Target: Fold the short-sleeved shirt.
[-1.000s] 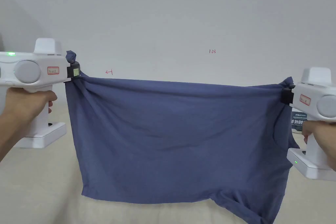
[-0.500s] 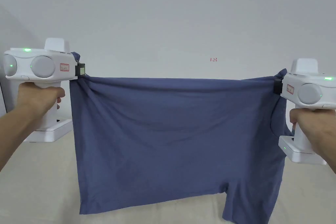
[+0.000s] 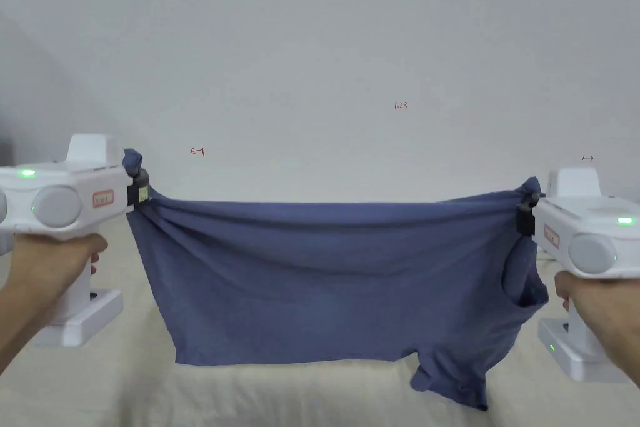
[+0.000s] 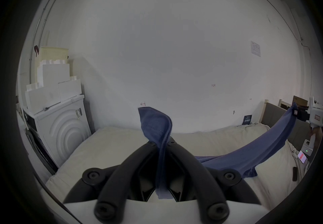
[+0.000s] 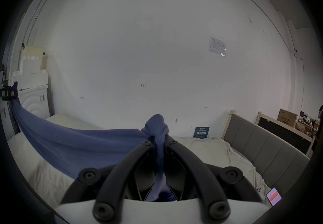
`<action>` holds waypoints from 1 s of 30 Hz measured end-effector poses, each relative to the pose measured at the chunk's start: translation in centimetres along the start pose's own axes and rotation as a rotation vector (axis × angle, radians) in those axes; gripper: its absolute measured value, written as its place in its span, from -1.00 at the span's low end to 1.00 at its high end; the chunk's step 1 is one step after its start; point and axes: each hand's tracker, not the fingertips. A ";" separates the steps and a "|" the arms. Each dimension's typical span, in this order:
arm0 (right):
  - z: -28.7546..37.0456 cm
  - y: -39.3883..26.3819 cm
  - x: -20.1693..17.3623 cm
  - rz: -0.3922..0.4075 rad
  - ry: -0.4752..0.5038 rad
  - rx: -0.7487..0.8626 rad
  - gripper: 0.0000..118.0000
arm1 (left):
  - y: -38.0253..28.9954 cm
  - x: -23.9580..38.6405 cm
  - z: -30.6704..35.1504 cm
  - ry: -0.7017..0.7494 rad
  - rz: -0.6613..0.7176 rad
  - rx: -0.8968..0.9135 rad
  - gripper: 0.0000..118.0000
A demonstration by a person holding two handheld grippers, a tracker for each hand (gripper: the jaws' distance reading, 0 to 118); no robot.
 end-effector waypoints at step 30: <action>29.0 -32.5 -2.0 -0.062 -0.041 -0.408 -0.90 | -34.7 -2.3 23.3 0.014 0.032 -0.361 -0.97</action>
